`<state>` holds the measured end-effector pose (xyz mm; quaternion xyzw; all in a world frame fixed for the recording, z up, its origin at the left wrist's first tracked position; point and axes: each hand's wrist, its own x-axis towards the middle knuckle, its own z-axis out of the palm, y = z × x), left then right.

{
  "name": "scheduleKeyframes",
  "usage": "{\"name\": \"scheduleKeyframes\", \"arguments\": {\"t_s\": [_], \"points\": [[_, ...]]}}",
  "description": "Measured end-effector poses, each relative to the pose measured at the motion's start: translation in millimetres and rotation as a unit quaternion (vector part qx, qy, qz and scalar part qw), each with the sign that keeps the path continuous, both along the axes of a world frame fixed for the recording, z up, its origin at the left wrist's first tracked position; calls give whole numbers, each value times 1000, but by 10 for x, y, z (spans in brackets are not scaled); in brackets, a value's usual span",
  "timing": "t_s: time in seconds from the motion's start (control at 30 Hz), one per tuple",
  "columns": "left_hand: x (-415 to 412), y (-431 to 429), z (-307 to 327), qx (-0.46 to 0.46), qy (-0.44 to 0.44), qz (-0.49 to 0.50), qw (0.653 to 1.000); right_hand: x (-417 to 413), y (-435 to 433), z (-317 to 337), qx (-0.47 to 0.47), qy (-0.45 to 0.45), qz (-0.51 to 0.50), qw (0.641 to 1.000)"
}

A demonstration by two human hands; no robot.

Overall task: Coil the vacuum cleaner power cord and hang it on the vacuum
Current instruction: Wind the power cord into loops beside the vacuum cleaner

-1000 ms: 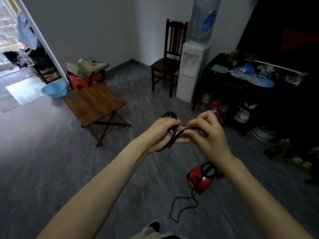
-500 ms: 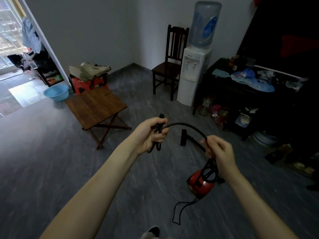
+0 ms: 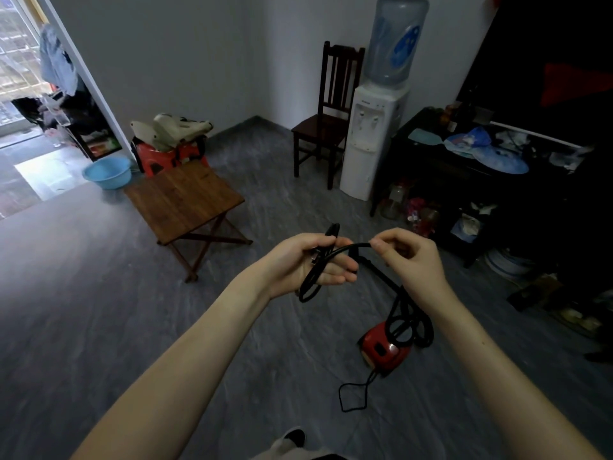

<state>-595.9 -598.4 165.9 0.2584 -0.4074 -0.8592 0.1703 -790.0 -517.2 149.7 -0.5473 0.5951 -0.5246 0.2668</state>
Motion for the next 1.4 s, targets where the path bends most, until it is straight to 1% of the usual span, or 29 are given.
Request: {"name": "scheduleKeyframes", "arguments": {"t_s": [0.1, 0.2, 0.27, 0.4, 0.47, 0.53, 0.6, 0.7, 0.8, 0.9, 0.97, 1.03, 1.1, 1.17, 1.23, 1.3, 1.4], "points": [[-11, 0, -43, 9, 9, -25, 1000, 64, -52, -22, -5, -40, -20, 999], [-10, 7, -80, -6, -4, -66, 998, 82, -103, -44, -15, -61, -33, 997], [-16, 10, -120, -13, 3, -71, 997, 83, -143, -68, -15, -77, -43, 996], [-40, -10, -159, 64, 99, -116, 986, 109, -217, -170, 8, -88, -38, 995], [-38, -23, -156, 97, 124, -128, 979, 128, -234, -236, 17, -99, -29, 995], [-6, -54, -155, 135, 158, -120, 971, 146, -232, -333, 24, -102, -20, 994], [46, -106, -143, 177, 207, -104, 957, 171, -198, -477, 30, -130, -4, 991], [135, -174, -126, 195, 227, -74, 951, 199, -63, -723, 49, -177, 20, 983], [249, -203, -110, 204, 236, -40, 949, 209, 127, -964, 81, -164, 43, 982], [347, -248, -82, 218, 270, -7, 938, 201, 317, -1218, 132, -161, 56, 977], [381, -280, -84, 215, 275, -13, 937, 200, 378, -1266, 148, -169, 35, 974], [382, -286, -104, 208, 266, -22, 941, 181, 359, -1179, 131, -170, -11, 977], [349, -276, -115, 200, 264, -23, 943, 162, 278, -982, 92, -160, -50, 981], [289, -267, -106, 182, 267, -17, 946, 125, 186, -811, 57, -123, -67, 988], [232, -268, -81, 152, 260, -4, 954, 85, 120, -739, 49, -62, -78, 994], [204, -283, -51, 123, 238, 0, 964, 59, 100, -750, 73, -11, -85, 994], [169, -299, -27, 74, 187, -3, 980, 53, 107, -794, 108, 22, -85, 990]]}}
